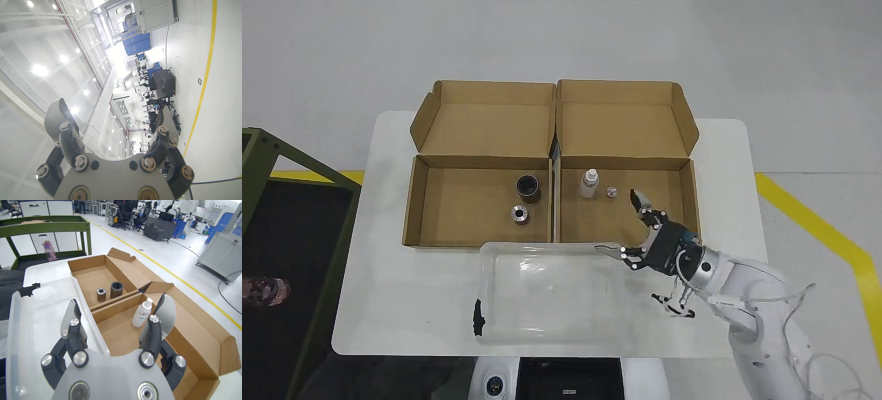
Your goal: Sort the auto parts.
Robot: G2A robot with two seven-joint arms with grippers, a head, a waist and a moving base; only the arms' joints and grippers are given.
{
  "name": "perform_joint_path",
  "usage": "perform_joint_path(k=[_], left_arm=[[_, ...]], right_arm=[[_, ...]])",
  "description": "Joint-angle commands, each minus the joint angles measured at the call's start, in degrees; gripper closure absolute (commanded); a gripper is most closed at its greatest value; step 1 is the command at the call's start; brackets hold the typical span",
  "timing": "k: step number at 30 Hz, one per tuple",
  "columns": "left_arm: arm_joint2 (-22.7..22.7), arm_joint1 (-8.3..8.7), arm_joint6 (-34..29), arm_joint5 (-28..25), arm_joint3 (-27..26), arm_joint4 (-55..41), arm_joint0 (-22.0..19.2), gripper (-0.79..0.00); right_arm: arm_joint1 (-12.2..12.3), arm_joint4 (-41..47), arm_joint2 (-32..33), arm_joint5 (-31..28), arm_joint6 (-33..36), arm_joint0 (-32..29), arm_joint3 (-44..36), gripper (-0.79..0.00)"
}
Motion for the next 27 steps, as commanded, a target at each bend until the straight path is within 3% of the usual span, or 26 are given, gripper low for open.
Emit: perform_joint_path(k=[1, 8, 13, 27], left_arm=[[0.00, 0.00, 0.00, 0.00, 0.00, 0.00, 0.00, -0.785], [0.00, 0.00, 0.00, 0.00, 0.00, 0.00, 0.00, -0.785], [0.00, 0.00, 0.00, 0.00, 0.00, 0.00, 0.00, -0.785], [0.00, 0.00, 0.00, 0.00, 0.00, 0.00, 0.00, -0.785]], right_arm=[[0.22, 1.42, 2.59, 1.01, -1.99, -1.17, 1.30, -0.727], [0.89, 4.77, 10.59, 4.09, -7.84, -4.09, 5.52, -0.785], [1.36, 4.05, 15.12, 5.09, -11.59, -6.39, 7.39, -0.785], [1.88, 1.97, 18.01, 7.67, -15.28, -9.98, 8.57, -0.785]])
